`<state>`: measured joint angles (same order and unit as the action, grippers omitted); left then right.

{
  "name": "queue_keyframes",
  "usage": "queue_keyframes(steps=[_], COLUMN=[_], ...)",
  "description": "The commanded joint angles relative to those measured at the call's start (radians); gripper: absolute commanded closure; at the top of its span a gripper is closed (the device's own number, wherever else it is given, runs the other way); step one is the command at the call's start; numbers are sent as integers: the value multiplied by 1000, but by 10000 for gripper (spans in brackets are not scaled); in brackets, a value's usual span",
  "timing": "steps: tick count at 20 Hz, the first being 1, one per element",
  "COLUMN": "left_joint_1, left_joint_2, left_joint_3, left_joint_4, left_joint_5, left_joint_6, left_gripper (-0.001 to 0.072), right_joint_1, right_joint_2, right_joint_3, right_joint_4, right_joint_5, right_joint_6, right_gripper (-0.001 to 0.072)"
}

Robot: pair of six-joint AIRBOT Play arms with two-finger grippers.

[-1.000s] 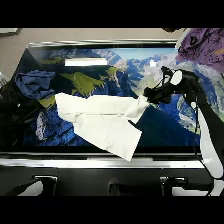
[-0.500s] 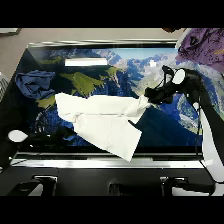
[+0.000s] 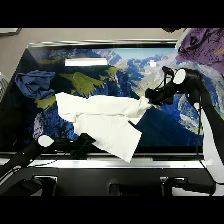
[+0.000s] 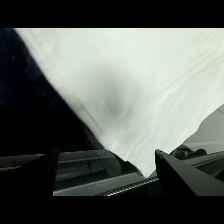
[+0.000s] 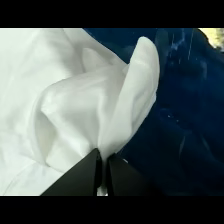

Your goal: Fold the clothes and pants, and hang the long-sleeved shirts on hangers.

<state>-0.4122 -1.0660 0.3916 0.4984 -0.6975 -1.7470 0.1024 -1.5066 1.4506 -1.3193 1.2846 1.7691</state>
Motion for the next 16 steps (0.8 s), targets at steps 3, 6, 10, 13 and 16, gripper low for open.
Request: queue_keyframes(steps=[3,6,10,13,16], left_joint_1=[-69,-69,-69,-40,54], left_joint_2=[-115,-193,-288,-260,-147], left_joint_3=[58,115,227,312,425], left_joint_4=[-28,-28,-28,-8,236], left_joint_5=[50,61,21,-10,-73], left_joint_6=[14,50,128,207,191], left_gripper=[36,36,627,693,695], right_joint_1=[1,1,1,1,1], right_joint_2=[0,0,3,42,136], right_joint_3=[0,0,0,0,17], right_joint_4=[2,2,3,-5,-84], right_joint_5=[20,34,47,11,-44], right_joint_6=[-4,-11,-11,-50,-56], right_gripper=[682,682,682,682,683])
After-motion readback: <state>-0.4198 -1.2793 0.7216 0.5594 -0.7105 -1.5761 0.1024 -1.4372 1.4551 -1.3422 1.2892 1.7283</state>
